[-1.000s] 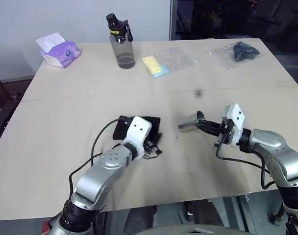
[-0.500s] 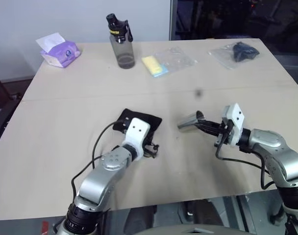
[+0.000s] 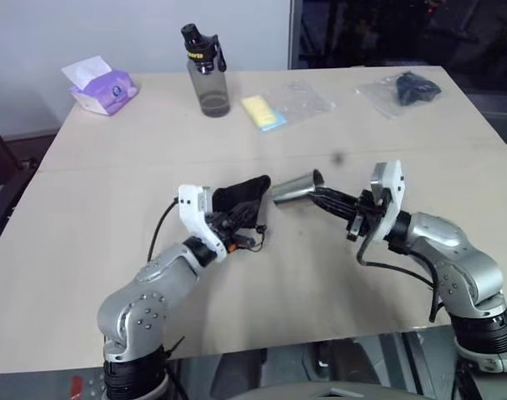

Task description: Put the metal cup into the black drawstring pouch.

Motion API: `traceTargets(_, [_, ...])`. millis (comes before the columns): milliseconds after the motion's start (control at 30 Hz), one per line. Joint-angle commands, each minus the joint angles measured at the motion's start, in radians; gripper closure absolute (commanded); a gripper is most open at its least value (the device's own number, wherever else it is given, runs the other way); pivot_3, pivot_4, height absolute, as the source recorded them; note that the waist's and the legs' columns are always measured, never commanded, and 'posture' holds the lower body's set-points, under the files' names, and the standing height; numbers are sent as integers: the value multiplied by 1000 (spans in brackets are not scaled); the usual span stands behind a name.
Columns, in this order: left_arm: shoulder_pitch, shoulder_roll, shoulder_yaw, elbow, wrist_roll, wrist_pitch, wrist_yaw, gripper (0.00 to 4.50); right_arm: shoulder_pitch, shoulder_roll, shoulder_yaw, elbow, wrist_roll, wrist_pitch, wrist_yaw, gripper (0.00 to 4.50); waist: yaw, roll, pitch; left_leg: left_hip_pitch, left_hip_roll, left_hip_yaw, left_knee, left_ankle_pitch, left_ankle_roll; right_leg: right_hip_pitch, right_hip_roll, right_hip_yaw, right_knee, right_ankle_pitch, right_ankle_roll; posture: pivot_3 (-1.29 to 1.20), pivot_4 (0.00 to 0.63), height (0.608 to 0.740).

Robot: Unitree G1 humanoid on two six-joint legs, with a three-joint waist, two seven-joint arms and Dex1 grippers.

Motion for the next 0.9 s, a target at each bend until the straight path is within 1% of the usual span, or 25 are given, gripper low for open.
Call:
traceTargets(33, [3,-7,33,-20,-105,8,21,4490,-25,16,-23,-65,40,14,-43,4500,0,0,0,0,0,0,0,0,0,0,0,0,0,1,-1,0,150,740])
traceTargets(133, [12,-22,66,3,-190,-1,45,4490,-23,12,-22,-70,37,17,-59,4500,0,0,0,0,0,0,0,0,0,0,0,1,0,2,-3,0,150,740])
traceTargets(267, [40,-3,75,9,-238,-19,38,4490,-18,-2,-23,-68,30,14,-63,4500,-1,0,0,0,-1,0,0,0,0,0,0,1,0,2,-3,0,150,740])
traceTargets(367, [61,31,60,0,-237,-28,20,3558,-16,-8,-21,-62,28,10,-66,4500,-2,0,0,0,-1,2,0,0,0,0,0,0,0,2,-3,0,150,740])
traceTargets(400, [68,45,53,-1,-222,-35,18,3090,-14,-9,-21,-61,27,8,-67,4500,-2,0,0,0,-1,2,0,0,0,0,0,0,0,2,-3,0,150,740])
traceTargets(433, [75,61,42,-1,-201,-43,13,2905,-13,-10,-19,-58,25,6,-67,4500,-2,0,0,0,-1,2,0,0,0,0,0,0,0,2,-3,0,150,740])
traceTargets(467, [81,68,39,1,-193,-49,12,2236,-11,-10,-18,-57,24,5,-67,4500,-1,0,0,0,-1,2,0,0,0,0,0,0,0,2,-3,0,150,740])
traceTargets(500, [86,78,35,1,-184,-56,6,2037,-9,-11,-18,-56,23,3,-66,4500,-1,0,0,0,-1,2,0,0,0,0,0,0,0,1,-3,0,150,740])
traceTargets(533, [97,116,10,-7,-121,-83,-22,1649,-5,-12,-17,-55,20,2,-65,4500,-2,0,0,0,-1,2,0,0,0,0,0,0,0,2,-3,0,150,740])
traceTargets(600, [109,214,-62,-14,37,-156,-79,1649,1,-15,-17,-52,16,-1,-62,4500,-1,0,0,0,-1,3,0,0,0,0,0,1,0,2,-3,0,150,740])
traceTargets(700, [104,276,-112,-4,151,-233,-118,1649,5,-18,-16,-47,11,-6,-58,4500,-1,1,0,0,-1,3,0,0,0,0,0,1,0,1,-3,0,150,740])
traceTargets(767, [97,345,-193,-8,289,-310,-158,1649,6,-18,-14,-41,4,-13,-56,4500,0,1,0,0,-1,4,0,0,0,0,-1,1,-1,1,-3,0,150,740])
traceTargets(800, [94,360,-227,-15,336,-339,-171,1649,7,-17,-13,-38,0,-17,-56,4500,0,1,0,0,-1,4,0,0,0,0,-1,1,-1,1,-3,0,150,740])
traceTargets(900, [69,328,-275,-41,347,-328,-152,1649,12,-13,-9,-33,-11,-28,-56,4500,0,1,0,0,-1,4,0,0,0,-1,-1,2,-2,2,-3,0,150,740])
